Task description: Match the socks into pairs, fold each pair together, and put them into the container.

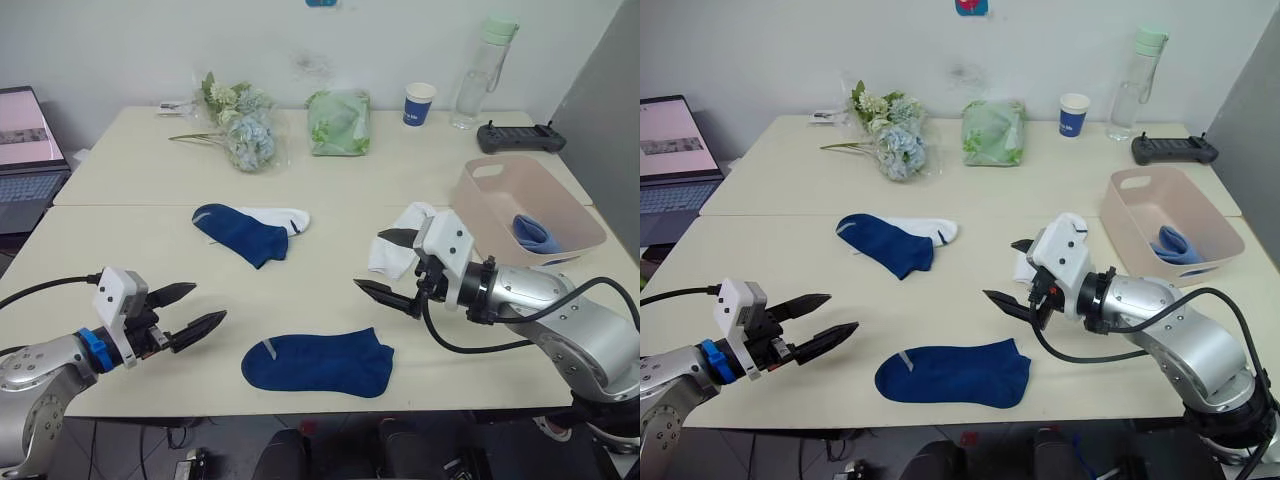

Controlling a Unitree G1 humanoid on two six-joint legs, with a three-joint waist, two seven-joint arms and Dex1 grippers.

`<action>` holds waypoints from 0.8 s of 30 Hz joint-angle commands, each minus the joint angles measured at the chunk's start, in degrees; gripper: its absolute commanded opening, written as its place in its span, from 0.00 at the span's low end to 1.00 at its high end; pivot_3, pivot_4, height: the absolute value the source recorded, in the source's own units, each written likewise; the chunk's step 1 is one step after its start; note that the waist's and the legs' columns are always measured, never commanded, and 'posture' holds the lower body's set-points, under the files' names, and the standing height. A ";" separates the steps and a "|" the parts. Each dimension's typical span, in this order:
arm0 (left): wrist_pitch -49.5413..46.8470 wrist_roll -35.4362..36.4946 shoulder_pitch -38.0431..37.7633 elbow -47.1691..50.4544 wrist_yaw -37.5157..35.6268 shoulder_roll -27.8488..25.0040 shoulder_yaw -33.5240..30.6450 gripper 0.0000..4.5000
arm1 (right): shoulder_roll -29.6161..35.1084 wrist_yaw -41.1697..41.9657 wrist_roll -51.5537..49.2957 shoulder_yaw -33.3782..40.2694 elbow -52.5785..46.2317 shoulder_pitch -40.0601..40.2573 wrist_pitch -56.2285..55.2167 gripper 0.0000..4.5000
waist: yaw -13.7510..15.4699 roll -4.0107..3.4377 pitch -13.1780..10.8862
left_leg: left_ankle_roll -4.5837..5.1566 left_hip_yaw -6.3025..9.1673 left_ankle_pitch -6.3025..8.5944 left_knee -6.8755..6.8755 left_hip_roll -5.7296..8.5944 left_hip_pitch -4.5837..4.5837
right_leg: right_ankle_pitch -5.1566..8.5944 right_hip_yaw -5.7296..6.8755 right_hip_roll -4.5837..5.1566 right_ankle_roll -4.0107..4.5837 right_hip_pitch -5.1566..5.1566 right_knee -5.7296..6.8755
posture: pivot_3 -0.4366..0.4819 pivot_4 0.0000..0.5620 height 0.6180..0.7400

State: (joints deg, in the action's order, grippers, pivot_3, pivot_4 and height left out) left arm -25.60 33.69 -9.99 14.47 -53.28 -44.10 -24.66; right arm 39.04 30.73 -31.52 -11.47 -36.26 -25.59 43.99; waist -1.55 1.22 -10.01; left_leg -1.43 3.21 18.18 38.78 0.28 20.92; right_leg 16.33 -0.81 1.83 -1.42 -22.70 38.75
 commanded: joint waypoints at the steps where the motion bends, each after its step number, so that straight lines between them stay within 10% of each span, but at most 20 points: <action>1: 1.83 -1.60 1.50 1.35 1.85 -0.33 -0.93 0.99 | -1.17 1.77 2.32 -0.81 0.39 -2.62 -2.40 1.00 | 0.01 0.00 0.00 | 0.00 0.00 0.00 0.00 0.00 -0.01 | 0.00 0.01 0.00 0.01 0.00 0.01 | 0.48 0.27 1.00; 24: 15.21 -29.13 39.73 -35.31 12.44 9.77 27.75 0.91 | -5.76 -1.51 4.81 -0.63 -3.70 -0.70 4.11 1.00 | -0.04 0.08 0.01 | -0.01 -0.03 -0.01 0.04 0.09 0.16 | -0.01 0.01 0.01 -0.01 -0.27 0.17 | 0.48 0.27 1.00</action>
State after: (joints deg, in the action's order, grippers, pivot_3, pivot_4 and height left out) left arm -12.01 5.43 28.28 -19.53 -41.61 -34.45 3.24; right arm 33.48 29.79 -26.90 -13.77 -37.51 -25.98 48.14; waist -1.59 1.31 -10.00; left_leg -1.45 3.18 18.16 38.87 0.37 21.22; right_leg 16.32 -0.80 1.85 -1.43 -23.14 38.97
